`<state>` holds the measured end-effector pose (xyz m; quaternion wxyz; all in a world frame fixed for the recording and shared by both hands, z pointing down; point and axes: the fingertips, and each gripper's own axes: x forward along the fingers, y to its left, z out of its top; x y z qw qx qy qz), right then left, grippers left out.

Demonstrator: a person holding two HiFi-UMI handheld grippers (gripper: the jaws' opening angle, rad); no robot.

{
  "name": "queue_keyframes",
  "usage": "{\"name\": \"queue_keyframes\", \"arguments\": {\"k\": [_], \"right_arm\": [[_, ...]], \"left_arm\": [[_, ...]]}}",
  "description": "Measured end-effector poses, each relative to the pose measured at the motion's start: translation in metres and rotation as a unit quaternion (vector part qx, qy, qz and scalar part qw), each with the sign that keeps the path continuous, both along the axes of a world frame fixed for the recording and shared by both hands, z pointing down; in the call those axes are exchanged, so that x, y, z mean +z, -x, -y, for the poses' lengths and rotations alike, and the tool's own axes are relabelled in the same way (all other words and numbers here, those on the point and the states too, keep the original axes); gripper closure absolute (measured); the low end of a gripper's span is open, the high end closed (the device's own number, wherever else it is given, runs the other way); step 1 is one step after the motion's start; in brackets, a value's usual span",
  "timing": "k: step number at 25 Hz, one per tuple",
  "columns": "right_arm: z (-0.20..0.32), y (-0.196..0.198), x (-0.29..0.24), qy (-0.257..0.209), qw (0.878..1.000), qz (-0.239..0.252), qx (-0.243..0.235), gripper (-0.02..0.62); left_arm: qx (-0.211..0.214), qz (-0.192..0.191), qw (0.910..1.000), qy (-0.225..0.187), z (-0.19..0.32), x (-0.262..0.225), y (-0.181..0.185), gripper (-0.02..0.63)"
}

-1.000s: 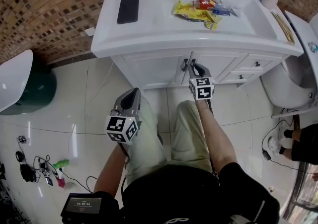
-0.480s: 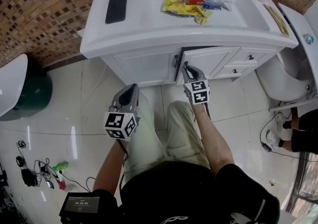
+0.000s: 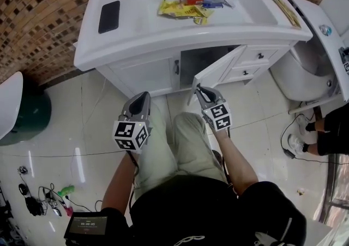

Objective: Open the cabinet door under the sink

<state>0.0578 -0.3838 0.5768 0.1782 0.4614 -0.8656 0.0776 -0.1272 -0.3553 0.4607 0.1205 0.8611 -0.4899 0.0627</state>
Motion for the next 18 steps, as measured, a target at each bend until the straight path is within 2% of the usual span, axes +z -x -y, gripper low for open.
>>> {"name": "queue_keyframes", "arguments": {"k": [3,7,15,18], "right_arm": [[-0.015,-0.01,0.0,-0.001,1.0,0.002,-0.011,0.56],[-0.037,-0.03,-0.001,-0.021,0.999,0.026,-0.026,0.563],[-0.077,-0.084,0.0,-0.031,0.999,0.022,-0.017,0.568],[-0.088,-0.108,0.0,-0.035,0.999,0.02,0.002,0.568]], "left_arm": [[0.001,0.009,1.0,0.003,0.002,0.002,-0.003,0.589],[-0.002,0.0,1.0,0.005,0.003,0.001,0.001,0.589],[0.001,0.009,0.9999,0.005,0.003,0.003,-0.009,0.589],[0.0,0.009,1.0,0.004,0.005,0.003,-0.007,0.589]]}}
